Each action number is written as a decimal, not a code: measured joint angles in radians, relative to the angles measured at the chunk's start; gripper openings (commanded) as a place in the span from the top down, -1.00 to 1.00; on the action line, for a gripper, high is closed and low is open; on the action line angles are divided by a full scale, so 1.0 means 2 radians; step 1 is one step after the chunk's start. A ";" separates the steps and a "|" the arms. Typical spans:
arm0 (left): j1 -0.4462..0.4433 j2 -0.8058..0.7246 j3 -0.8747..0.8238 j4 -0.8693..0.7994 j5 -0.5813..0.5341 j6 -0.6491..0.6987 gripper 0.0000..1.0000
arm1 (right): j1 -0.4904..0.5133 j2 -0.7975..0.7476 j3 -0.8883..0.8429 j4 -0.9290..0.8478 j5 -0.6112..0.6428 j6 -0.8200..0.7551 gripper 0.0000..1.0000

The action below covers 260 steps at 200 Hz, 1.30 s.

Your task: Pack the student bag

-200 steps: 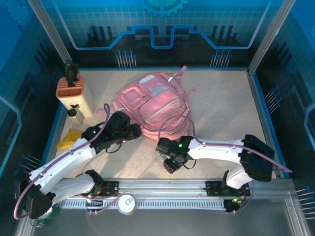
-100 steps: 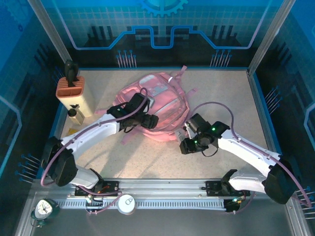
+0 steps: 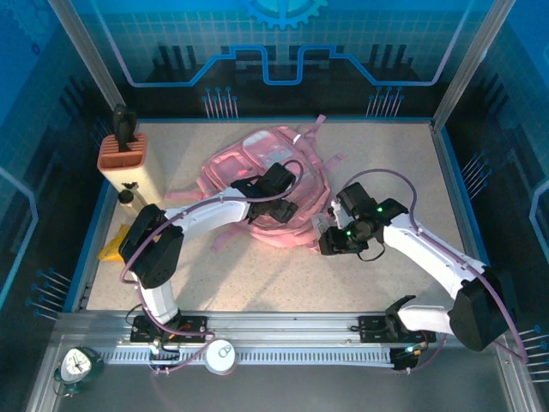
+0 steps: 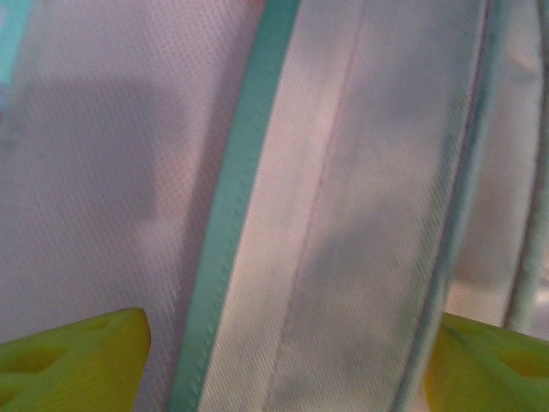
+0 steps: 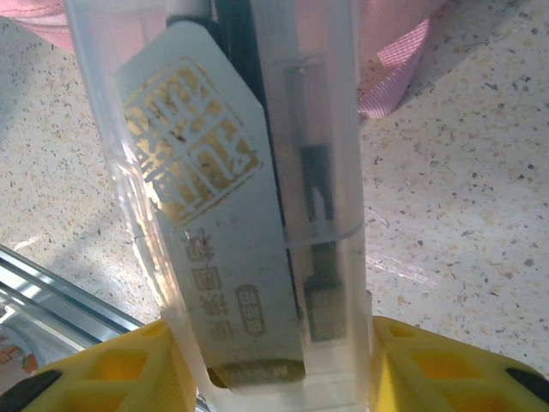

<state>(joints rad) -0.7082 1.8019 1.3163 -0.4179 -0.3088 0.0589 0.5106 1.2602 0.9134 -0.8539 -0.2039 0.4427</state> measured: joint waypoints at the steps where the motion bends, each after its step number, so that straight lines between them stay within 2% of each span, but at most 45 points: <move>1: 0.000 0.001 0.001 0.000 -0.002 0.002 -0.50 | 0.000 0.001 0.000 0.000 0.000 0.000 0.04; 42: -0.001 0.012 0.019 0.001 -0.018 0.023 -0.21 | -0.008 0.019 0.006 0.001 -0.005 -0.005 0.05; 83: 0.014 0.008 0.045 -0.011 -0.002 0.024 -0.09 | -0.015 0.022 0.013 0.001 -0.007 -0.009 0.05; 100: 0.020 0.004 0.048 -0.013 0.007 0.019 0.12 | -0.016 0.024 0.019 0.001 -0.007 -0.009 0.04; 128: 0.027 0.003 0.052 -0.016 0.017 -0.001 0.81 | -0.020 0.035 0.035 0.005 -0.009 -0.009 0.03; 144: 0.027 0.003 0.065 -0.026 0.024 -0.015 0.99 | -0.024 0.050 0.051 0.007 -0.013 -0.007 0.04; 207: 0.034 -0.015 0.071 -0.019 0.084 -0.138 1.00 | -0.045 0.155 0.145 0.039 -0.020 -0.005 0.03; 230: 0.021 -0.015 0.071 -0.001 0.094 -0.188 1.00 | -0.062 0.183 0.172 0.042 -0.020 -0.005 0.04; 260: 0.002 -0.015 0.085 0.005 0.101 -0.257 1.00 | -0.080 0.209 0.202 0.040 -0.019 -0.001 -0.04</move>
<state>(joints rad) -0.7040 1.7714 1.4864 -0.4080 -0.1059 -0.4557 0.3500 1.6783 1.3174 -0.7734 -0.2420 0.4400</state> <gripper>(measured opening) 0.079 0.510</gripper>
